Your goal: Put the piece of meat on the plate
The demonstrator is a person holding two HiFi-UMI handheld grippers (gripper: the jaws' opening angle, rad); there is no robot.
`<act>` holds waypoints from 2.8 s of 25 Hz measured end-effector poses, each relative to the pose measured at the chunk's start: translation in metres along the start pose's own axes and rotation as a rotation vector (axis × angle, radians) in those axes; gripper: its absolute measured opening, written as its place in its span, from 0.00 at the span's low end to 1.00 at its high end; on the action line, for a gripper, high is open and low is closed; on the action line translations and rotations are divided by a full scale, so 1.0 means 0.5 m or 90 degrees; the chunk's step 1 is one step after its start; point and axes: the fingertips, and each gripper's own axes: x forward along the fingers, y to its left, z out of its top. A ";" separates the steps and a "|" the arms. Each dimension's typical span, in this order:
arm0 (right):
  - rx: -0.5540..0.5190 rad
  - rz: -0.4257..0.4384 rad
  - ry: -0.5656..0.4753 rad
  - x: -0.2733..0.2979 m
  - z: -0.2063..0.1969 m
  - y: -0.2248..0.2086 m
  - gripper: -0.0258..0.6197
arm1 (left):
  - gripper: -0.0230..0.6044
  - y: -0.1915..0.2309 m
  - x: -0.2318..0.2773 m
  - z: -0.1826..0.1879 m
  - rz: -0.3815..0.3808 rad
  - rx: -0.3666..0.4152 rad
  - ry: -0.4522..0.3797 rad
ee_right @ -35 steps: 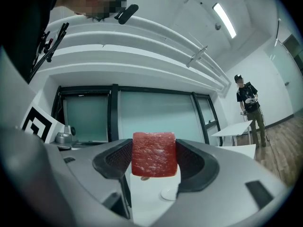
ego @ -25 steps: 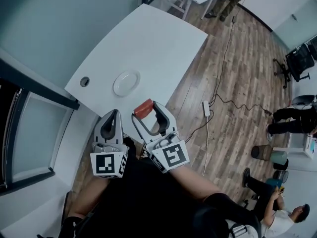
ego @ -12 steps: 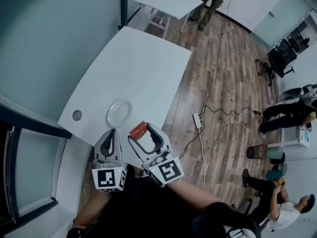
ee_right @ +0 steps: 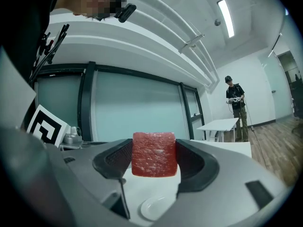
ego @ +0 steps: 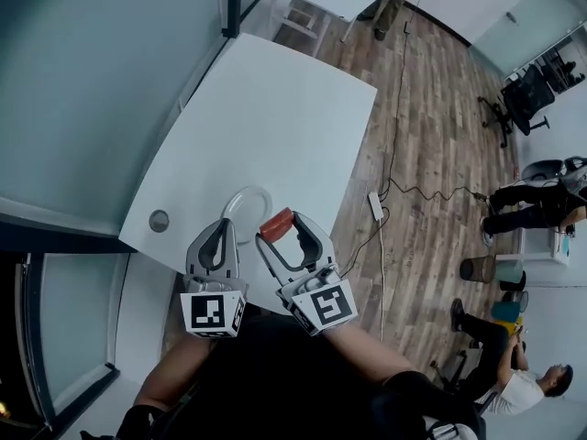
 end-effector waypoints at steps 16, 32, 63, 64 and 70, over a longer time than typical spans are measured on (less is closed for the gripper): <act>0.044 0.014 0.103 0.060 -0.117 -0.042 0.49 | 0.04 0.013 0.073 -0.133 0.004 -0.032 0.116; 0.040 0.075 0.271 0.153 -0.347 -0.073 0.49 | 0.04 0.063 0.106 -0.349 -0.004 -0.064 0.279; -0.090 0.106 0.435 0.192 -0.470 -0.066 0.49 | 0.05 0.071 0.093 -0.421 -0.002 -0.149 0.323; -0.087 0.105 0.432 0.191 -0.466 -0.067 0.49 | 0.05 0.069 0.093 -0.416 -0.003 -0.146 0.322; -0.086 0.085 0.390 0.198 -0.416 -0.061 0.49 | 0.05 0.071 0.089 -0.379 -0.013 -0.126 0.302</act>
